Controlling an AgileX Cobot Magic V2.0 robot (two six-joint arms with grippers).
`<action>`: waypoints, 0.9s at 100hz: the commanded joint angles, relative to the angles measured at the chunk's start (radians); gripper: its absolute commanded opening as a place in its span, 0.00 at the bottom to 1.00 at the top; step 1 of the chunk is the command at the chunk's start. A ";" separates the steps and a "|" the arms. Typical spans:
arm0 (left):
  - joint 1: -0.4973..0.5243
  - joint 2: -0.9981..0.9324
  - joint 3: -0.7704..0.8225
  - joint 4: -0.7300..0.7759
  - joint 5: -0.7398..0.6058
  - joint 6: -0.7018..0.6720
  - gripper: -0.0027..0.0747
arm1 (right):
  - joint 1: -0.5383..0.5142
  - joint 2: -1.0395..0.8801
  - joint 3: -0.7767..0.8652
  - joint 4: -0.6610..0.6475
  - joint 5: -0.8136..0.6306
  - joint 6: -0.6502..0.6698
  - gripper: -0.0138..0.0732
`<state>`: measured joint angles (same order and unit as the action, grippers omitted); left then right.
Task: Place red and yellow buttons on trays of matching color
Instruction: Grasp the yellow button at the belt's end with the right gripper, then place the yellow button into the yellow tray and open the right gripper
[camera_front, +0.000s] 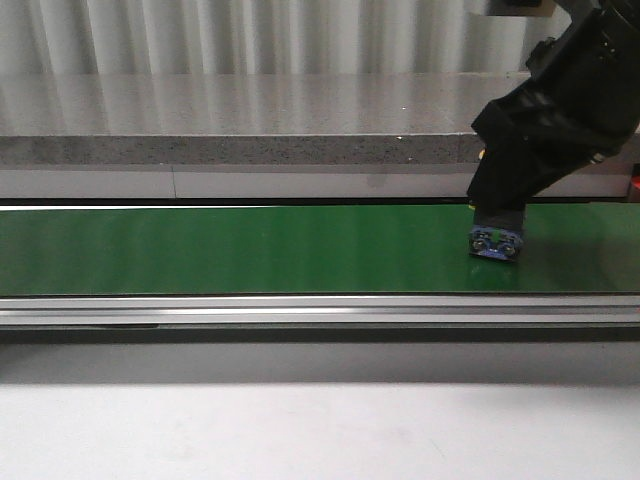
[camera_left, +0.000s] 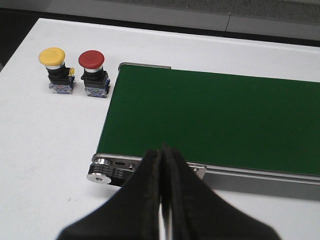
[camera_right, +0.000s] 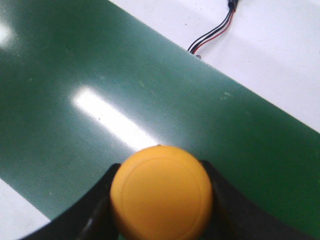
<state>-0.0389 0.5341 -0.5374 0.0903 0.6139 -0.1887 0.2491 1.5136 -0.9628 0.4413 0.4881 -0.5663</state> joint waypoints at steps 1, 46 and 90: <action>-0.010 0.002 -0.027 -0.002 -0.065 -0.001 0.01 | -0.011 -0.054 -0.027 0.023 -0.048 0.035 0.38; -0.010 0.002 -0.027 -0.002 -0.065 -0.001 0.01 | -0.416 -0.337 -0.027 -0.093 0.195 0.308 0.38; -0.010 0.002 -0.027 -0.002 -0.065 -0.001 0.01 | -0.742 -0.547 0.111 -0.537 0.341 0.761 0.38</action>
<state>-0.0389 0.5341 -0.5374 0.0903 0.6139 -0.1887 -0.4841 0.9904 -0.8592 0.0225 0.8753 0.0989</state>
